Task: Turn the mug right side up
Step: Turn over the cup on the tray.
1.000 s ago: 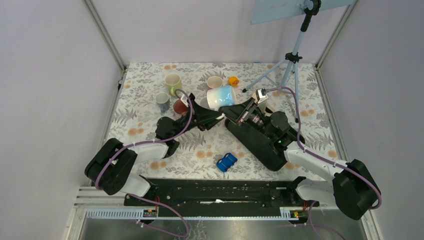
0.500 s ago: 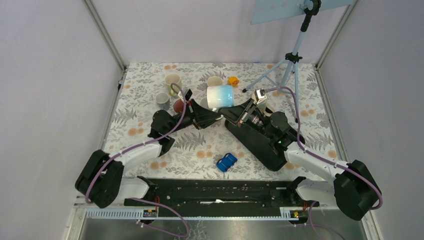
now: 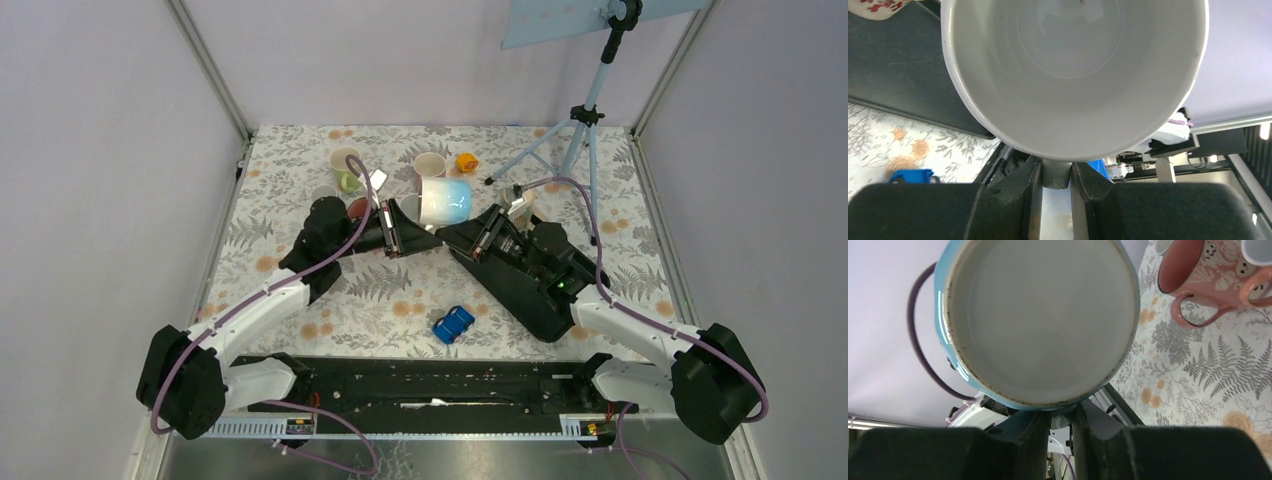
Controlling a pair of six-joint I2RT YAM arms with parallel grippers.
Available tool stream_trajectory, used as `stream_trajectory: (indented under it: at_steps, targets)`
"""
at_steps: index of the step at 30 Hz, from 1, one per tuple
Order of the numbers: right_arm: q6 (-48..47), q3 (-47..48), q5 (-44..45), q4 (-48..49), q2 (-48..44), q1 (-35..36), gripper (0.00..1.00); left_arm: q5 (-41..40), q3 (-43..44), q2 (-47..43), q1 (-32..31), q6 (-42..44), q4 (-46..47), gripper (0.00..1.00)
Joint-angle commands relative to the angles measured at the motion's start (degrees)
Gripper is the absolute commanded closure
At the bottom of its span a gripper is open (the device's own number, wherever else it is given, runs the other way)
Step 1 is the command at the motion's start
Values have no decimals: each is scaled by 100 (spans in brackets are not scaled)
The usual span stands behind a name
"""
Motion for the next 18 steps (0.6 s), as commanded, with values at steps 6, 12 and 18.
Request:
stream_trajectory:
  at_steps: [6,12,18]
  targets:
    - [-627,217,161,-469,-110,74,60,-427,569,-301,50,1158,-1250,100]
    - [-924,300,244,-975,-96,72,49,-621,746,-333,51,1463,-1899,100]
    - [-1123,343,179,-1242,2,82,40,-1003,903,-468,47,1819,-2531,100]
